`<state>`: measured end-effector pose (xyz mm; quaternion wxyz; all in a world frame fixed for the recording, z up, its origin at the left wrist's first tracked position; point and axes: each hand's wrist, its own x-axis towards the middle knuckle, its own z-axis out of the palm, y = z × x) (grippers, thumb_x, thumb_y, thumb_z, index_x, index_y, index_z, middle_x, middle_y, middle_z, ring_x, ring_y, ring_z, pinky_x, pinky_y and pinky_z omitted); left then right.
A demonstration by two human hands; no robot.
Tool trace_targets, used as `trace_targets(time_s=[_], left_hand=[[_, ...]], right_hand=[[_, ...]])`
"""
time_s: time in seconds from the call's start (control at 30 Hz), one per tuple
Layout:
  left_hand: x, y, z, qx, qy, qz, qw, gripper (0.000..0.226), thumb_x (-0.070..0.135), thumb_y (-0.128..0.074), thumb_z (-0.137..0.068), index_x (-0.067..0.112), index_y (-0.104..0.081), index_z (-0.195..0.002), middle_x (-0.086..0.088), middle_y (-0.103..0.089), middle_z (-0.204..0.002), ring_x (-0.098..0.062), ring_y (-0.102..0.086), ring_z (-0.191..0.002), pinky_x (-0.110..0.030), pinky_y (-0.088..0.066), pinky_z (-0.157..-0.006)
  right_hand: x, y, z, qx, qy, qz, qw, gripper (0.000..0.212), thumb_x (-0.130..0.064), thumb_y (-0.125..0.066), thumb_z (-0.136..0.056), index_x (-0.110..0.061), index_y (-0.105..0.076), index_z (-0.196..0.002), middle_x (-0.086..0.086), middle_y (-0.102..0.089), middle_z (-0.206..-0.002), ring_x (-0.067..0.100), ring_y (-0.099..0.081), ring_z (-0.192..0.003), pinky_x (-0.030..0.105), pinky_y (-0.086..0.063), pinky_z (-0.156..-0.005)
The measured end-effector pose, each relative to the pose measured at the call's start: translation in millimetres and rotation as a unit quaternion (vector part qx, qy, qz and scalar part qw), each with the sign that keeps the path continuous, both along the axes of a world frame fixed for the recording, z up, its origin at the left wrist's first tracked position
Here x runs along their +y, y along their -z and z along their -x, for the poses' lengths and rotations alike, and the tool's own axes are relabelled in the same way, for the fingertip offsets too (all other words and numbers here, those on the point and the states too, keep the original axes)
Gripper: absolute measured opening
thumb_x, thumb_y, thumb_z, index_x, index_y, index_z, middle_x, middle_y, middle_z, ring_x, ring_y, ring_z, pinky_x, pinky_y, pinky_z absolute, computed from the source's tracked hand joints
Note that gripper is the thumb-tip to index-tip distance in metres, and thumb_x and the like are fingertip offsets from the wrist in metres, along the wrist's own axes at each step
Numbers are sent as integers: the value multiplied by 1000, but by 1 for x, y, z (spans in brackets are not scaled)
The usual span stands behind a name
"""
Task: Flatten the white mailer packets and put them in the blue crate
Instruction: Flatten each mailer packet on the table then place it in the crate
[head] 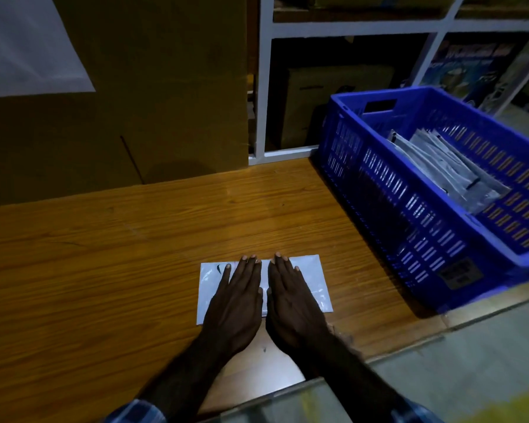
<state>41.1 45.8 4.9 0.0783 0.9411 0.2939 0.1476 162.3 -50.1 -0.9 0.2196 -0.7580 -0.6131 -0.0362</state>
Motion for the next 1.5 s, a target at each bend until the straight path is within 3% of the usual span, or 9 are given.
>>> trace_targets(time_s=[0.13,0.3,0.47,0.63,0.87,1.0,1.23,1.4,1.5], left_hand=[[-24,3,9,-32,19,-11,999,53,19,-27,-100,1,-33,-149,-13,-28,-157,-23,-22,-148,-47,-21,-116],[-30,7,9,0,15,-10,1000,53,19,-35,-93,3,-45,-143,-12,-42,-150,-22,-35,-142,-46,-26,-110],[-20,-1,-4,-5,25,-8,1000,52,21,-31,-96,3,-45,-143,-11,-43,-150,-23,-36,-141,-44,-24,-111],[-7,-8,-25,45,41,-11,998,53,21,-28,-94,0,-50,-139,-15,-50,-144,-28,-42,-137,-46,-26,-107],[-3,2,-23,55,40,-7,998,57,28,-11,-103,6,-37,-148,-11,-35,-154,-23,-27,-146,-46,-24,-113],[0,-1,-20,45,21,11,999,56,36,-13,-104,12,-35,-150,-3,-32,-156,-17,-25,-146,-43,-21,-114],[15,-1,11,60,-10,29,998,62,47,-5,-102,19,-16,-156,6,-12,-162,-8,-3,-149,-36,-3,-120],[16,-17,3,79,-16,-12,997,61,37,-10,-103,5,-41,-146,-9,-40,-152,-22,-31,-144,-46,-14,-115],[14,-14,-1,97,-12,-1,995,65,35,-4,-104,2,-44,-143,-12,-45,-148,-26,-38,-140,-50,-20,-111]], right_hand=[[-25,6,13,11,11,4,1000,66,-3,-34,-83,9,-30,-148,24,-24,-158,35,-22,-148,47,-25,-116],[-26,7,17,12,38,13,999,57,-6,-29,-90,9,-40,-144,23,-32,-154,34,-29,-145,44,-25,-114],[-16,-2,2,5,27,15,1000,54,-12,-33,-94,11,-41,-142,26,-36,-152,36,-33,-144,46,-25,-116],[7,-3,-15,18,35,30,999,61,-26,-9,-104,10,-39,-144,28,-35,-152,38,-36,-142,48,-33,-112],[4,7,-16,-10,37,0,999,51,-21,-23,-106,10,-40,-143,26,-32,-154,35,-32,-145,52,-36,-112],[4,4,-21,-12,67,29,997,54,-29,-27,-107,5,-34,-148,20,-25,-159,29,-22,-149,48,-25,-118],[-17,-3,-44,-8,143,101,985,69,-52,-8,-104,-9,-13,-158,6,-7,-165,16,-1,-152,41,1,-123],[7,-21,-28,-25,96,61,993,60,-35,-20,-103,2,-33,-150,17,-25,-159,31,-22,-149,42,-2,-120],[14,-9,-8,8,53,50,997,55,-27,-21,-105,5,-36,-148,20,-28,-157,34,-27,-147,44,-15,-119]])
